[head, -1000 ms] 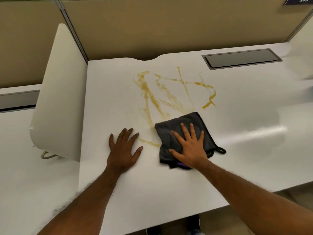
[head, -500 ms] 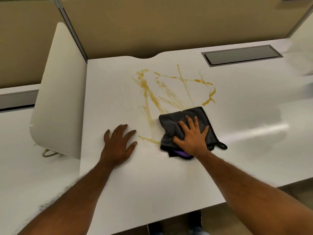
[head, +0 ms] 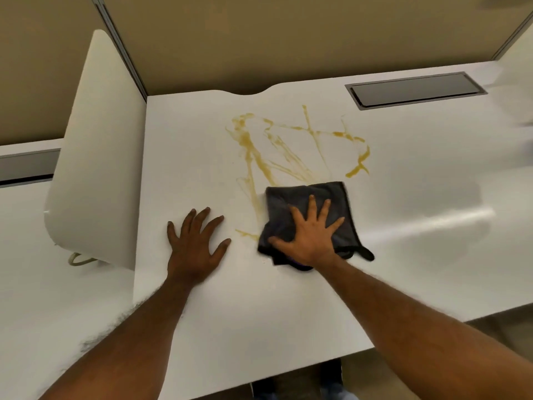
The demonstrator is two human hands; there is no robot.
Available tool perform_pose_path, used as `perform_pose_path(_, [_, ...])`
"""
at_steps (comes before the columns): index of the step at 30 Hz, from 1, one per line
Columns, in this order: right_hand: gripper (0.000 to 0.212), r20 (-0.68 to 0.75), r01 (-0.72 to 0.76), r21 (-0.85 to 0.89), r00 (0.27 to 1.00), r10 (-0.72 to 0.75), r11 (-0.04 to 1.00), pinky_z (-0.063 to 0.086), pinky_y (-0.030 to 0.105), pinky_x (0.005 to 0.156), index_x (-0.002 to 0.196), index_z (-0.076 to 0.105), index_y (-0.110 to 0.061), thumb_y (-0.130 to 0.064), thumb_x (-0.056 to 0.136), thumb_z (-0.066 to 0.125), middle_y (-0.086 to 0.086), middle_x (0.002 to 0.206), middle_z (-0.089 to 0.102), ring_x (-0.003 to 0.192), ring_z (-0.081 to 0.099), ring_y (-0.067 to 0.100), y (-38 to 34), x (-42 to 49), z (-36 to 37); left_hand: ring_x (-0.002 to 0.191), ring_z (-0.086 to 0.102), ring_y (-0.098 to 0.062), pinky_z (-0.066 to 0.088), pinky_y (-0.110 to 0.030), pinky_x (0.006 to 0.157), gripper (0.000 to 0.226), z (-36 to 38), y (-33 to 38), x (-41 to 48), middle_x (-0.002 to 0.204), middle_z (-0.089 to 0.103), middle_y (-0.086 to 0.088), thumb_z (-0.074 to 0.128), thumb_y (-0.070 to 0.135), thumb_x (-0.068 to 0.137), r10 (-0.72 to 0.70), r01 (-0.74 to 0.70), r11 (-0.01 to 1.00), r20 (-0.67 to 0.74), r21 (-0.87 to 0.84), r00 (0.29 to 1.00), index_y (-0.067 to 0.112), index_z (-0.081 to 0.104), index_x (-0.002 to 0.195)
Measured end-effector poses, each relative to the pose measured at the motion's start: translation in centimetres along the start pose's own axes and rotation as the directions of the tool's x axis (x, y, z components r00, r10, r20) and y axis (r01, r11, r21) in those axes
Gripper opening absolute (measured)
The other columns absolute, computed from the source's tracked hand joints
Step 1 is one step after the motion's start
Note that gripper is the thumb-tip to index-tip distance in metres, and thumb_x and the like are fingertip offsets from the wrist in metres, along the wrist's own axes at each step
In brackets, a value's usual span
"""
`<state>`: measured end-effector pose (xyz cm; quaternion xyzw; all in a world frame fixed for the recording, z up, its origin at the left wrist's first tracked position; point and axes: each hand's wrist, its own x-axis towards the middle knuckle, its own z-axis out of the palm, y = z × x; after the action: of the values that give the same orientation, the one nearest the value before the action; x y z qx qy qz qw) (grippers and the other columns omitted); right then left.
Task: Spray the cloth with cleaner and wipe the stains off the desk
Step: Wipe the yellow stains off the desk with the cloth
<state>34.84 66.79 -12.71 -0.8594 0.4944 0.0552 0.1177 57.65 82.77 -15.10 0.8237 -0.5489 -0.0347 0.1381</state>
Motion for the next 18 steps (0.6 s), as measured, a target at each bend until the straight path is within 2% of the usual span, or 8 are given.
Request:
perform_pose_path(2, [0.1,-0.005,0.205,-0.049,0.979,-0.206,0.978,-0.014,0.08,0.1,0.147,0.018,-0.046,-0.095,0.061,0.033,0.008,0.164,-0.011,0.144,-0.025,0.04,-0.1,-1.6,1.4,0.148,0.019,-0.022,0.008,-0.064,0.115,0.062,0.0,-0.8,-0.4,0.158,0.029,0.005,0.031,0.065,0.089,-0.007,0.007,1.0,0.0,-0.001,1.0,0.038,0.038,0.144])
perform_pose_path(4, [0.089,-0.045,0.29,-0.042,0.956,-0.292,0.956,-0.004,0.081,0.101,0.145,0.024,-0.049,-0.091,0.067,0.036,0.002,0.165,-0.005,0.147,-0.02,0.033,1.3,-2.0,1.7,0.148,0.018,-0.022,0.007,-0.064,0.115,0.062,0.1,-1.5,-0.8,0.158,0.029,0.005,0.03,0.066,0.089,-0.015,0.015,1.0,0.011,0.009,1.0,0.039,0.037,0.145])
perform_pose_path(6, [0.087,-0.078,0.147,-0.011,0.986,-0.147,0.989,-0.008,0.081,0.101,0.143,0.025,-0.049,-0.093,0.068,0.031,0.0,0.164,-0.002,0.149,-0.016,0.031,1.8,-1.2,1.1,0.148,0.019,-0.022,0.006,-0.064,0.115,0.061,0.0,-1.3,-0.9,0.158,0.029,0.005,0.03,0.065,0.089,-0.014,0.014,1.0,0.02,0.015,1.0,0.039,0.037,0.144])
perform_pose_path(8, [0.097,-0.078,-0.064,0.053,0.995,0.068,0.997,-0.02,0.077,0.097,0.145,0.021,-0.047,-0.099,0.062,0.019,0.003,0.164,-0.004,0.148,-0.017,0.035,-0.3,0.0,0.9,0.148,0.018,-0.022,0.006,-0.064,0.115,0.061,0.0,-1.4,-0.9,0.158,0.029,0.005,0.031,0.064,0.09,-0.016,0.015,1.0,0.023,0.02,1.0,0.04,0.036,0.145])
perform_pose_path(9, [0.103,-0.066,-0.11,0.069,0.991,0.115,0.992,-0.023,0.076,0.096,0.147,0.017,-0.047,-0.101,0.059,0.013,0.006,0.164,-0.007,0.146,-0.019,0.039,-1.9,0.4,1.0,0.149,0.018,-0.022,0.006,-0.063,0.116,0.06,0.1,-1.4,-0.9,0.158,0.028,0.006,0.031,0.064,0.09,-0.013,0.012,0.999,0.026,0.031,1.0,0.04,0.036,0.145])
perform_pose_path(12, [0.095,-0.052,0.038,-0.009,0.998,-0.039,0.999,-0.02,0.078,0.097,0.148,0.0,-0.052,-0.098,0.065,0.008,0.011,0.163,-0.01,0.144,-0.021,0.046,-4.0,-0.4,2.2,0.148,0.018,-0.022,0.008,-0.064,0.115,0.06,0.2,-1.8,-0.8,0.158,0.028,0.005,0.03,0.065,0.09,-0.015,0.013,0.999,0.034,0.047,0.999,0.04,0.035,0.145])
perform_pose_path(15, [0.083,-0.05,0.209,-0.047,0.976,-0.211,0.977,-0.011,0.078,0.102,0.147,0.004,-0.055,-0.092,0.073,0.015,0.004,0.164,-0.007,0.146,-0.02,0.038,-0.7,-0.2,1.8,0.149,0.017,-0.021,0.008,-0.063,0.116,0.062,0.3,-1.8,-0.8,0.159,0.025,0.005,0.029,0.066,0.09,-0.018,0.016,0.999,0.031,0.051,0.999,0.04,0.031,0.146])
perform_pose_path(18, [0.085,-0.045,0.04,0.005,0.998,-0.039,0.999,-0.011,0.08,0.102,0.148,0.011,-0.052,-0.091,0.073,0.022,0.001,0.164,-0.01,0.148,-0.019,0.033,0.7,2.0,0.2,0.149,0.017,-0.019,0.005,-0.061,0.117,0.068,0.8,-2.0,-0.8,0.161,0.019,0.002,0.031,0.068,0.089,-0.049,0.049,0.998,0.002,0.036,0.999,0.035,0.027,0.149])
